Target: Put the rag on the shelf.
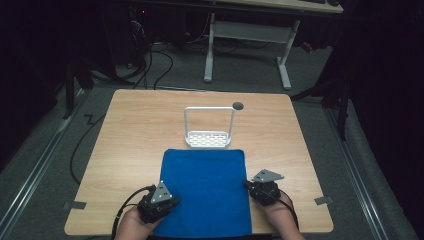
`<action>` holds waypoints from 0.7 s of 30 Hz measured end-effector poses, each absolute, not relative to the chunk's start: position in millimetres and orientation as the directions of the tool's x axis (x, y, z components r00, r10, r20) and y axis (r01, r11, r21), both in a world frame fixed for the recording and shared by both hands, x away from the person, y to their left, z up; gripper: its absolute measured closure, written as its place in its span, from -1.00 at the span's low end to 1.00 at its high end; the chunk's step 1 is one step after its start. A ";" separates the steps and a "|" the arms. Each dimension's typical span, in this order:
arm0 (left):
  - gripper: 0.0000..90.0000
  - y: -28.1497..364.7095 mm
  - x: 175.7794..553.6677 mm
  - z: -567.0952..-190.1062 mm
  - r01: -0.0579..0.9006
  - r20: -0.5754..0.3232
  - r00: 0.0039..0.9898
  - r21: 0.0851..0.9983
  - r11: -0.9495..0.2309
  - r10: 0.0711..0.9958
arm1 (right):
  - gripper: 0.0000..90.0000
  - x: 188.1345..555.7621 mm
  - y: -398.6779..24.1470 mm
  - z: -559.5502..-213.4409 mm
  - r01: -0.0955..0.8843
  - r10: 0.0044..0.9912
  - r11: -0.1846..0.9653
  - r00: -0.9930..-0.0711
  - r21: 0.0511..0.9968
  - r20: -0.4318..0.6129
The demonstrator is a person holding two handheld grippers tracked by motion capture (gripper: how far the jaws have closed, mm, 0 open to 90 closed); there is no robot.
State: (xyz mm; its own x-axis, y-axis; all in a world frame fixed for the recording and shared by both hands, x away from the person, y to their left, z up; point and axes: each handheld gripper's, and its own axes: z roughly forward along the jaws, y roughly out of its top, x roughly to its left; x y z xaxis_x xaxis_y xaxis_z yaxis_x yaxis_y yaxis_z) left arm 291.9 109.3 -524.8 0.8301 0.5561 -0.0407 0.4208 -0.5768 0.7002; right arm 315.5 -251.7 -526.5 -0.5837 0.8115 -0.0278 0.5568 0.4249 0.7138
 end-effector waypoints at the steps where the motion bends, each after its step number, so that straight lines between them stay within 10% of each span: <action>1: 0.97 108.2 291.4 -524.9 0.420 -0.043 0.832 0.701 -0.576 0.554 | 1.00 315.6 -255.0 -526.6 0.561 0.816 0.417 -0.577 0.715 -0.023; 21: 0.38 156.7 325.3 -524.2 0.558 -0.223 0.669 0.781 -0.281 0.709 | 0.64 316.8 -269.7 -521.1 0.548 0.847 0.299 -0.529 0.781 0.047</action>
